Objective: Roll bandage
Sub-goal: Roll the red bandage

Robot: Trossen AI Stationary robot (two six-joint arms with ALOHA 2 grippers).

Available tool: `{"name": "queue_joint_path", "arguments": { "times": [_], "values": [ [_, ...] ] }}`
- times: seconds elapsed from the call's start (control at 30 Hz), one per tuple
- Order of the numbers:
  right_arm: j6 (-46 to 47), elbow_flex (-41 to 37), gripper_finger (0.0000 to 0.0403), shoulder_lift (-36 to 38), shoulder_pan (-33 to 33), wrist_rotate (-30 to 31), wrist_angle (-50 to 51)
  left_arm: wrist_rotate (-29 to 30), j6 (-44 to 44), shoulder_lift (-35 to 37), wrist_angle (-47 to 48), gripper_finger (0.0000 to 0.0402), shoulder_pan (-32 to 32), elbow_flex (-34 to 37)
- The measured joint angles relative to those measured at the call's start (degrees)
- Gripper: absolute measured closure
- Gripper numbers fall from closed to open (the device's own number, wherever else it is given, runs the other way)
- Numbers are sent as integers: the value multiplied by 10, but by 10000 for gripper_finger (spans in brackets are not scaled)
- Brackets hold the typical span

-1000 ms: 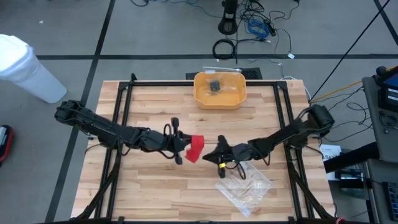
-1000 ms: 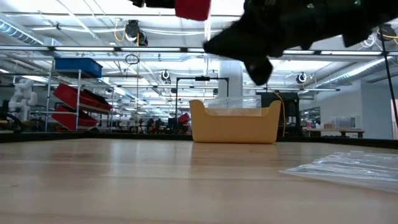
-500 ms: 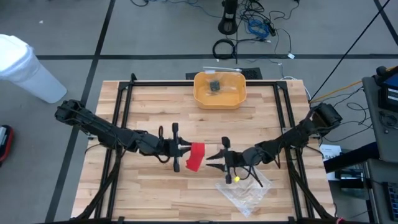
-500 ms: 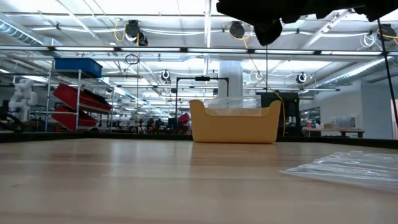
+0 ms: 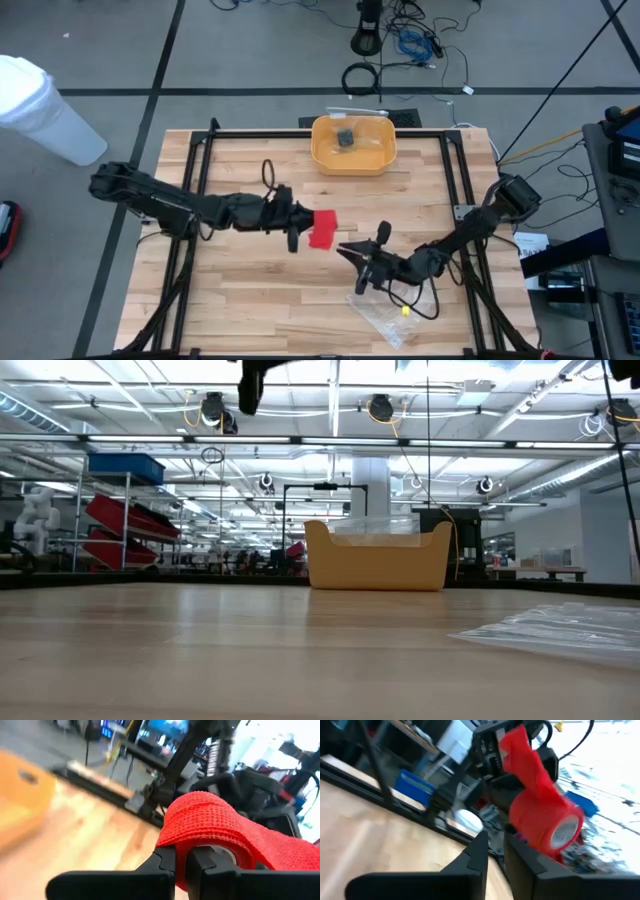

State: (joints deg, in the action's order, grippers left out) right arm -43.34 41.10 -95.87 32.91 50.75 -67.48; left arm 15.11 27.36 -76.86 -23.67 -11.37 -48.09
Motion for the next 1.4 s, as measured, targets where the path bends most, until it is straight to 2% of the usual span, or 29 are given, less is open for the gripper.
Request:
{"name": "queue_joint_path", "arguments": {
  "times": [0.13,0.33,0.5,0.67,0.77,1.17,1.4],
  "values": [
    [-48,21,358,-12,-19,17,-9,-31,86,-21,7,391,22,0],
    [-84,57,335,-12,-41,17,-10,-52,128,-55,1,391,34,0],
    [-76,60,309,-12,-39,25,-4,-55,126,-65,-19,391,35,0],
    [-78,60,303,-13,-29,75,22,-55,98,-65,-33,391,35,0],
    [-114,60,303,-13,-18,95,34,-55,81,-65,-30,391,35,0],
    [-191,60,303,-13,-24,88,19,-39,51,-65,-28,391,35,0],
    [-225,60,303,-13,-47,29,29,-45,47,-65,-26,391,35,0]
  ]
}}
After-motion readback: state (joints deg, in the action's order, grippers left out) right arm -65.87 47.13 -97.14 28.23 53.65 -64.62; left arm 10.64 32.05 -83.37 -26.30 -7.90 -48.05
